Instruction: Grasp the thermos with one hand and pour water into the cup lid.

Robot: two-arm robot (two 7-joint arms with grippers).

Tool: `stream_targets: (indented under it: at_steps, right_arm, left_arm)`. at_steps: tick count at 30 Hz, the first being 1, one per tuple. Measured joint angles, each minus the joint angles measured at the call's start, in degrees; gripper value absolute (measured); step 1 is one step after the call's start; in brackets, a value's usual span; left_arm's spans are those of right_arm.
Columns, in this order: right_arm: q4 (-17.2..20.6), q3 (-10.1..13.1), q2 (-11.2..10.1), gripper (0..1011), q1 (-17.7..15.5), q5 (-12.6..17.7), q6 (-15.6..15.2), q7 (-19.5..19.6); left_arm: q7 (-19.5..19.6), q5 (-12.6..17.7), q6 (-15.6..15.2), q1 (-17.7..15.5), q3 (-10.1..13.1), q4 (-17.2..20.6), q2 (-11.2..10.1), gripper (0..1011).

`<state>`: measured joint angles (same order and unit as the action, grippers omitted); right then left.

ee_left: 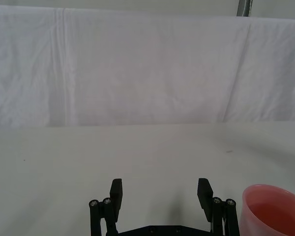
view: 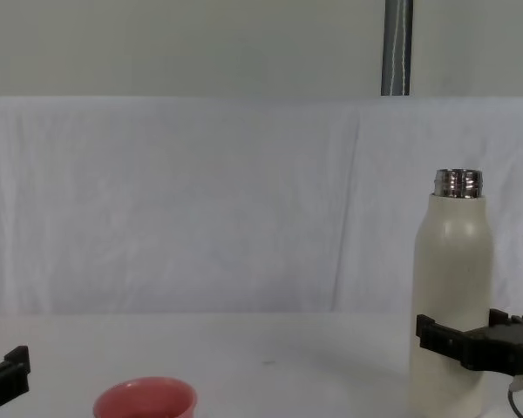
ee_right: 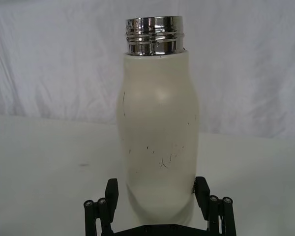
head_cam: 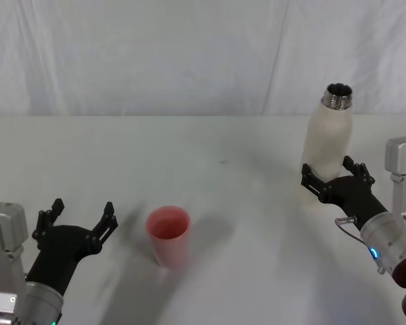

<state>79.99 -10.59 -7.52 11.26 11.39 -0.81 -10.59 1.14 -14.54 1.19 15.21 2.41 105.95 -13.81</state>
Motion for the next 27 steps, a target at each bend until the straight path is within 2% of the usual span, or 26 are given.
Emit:
stream_targets:
  at_steps: [27]
  right_arm:
    - [-6.66, -0.70, 1.01, 1002, 4.37, 0.23, 1.70, -1.24]
  left_arm:
    - [0.00, 0.00, 0.00, 0.00, 0.00, 0.00, 0.00, 1001]
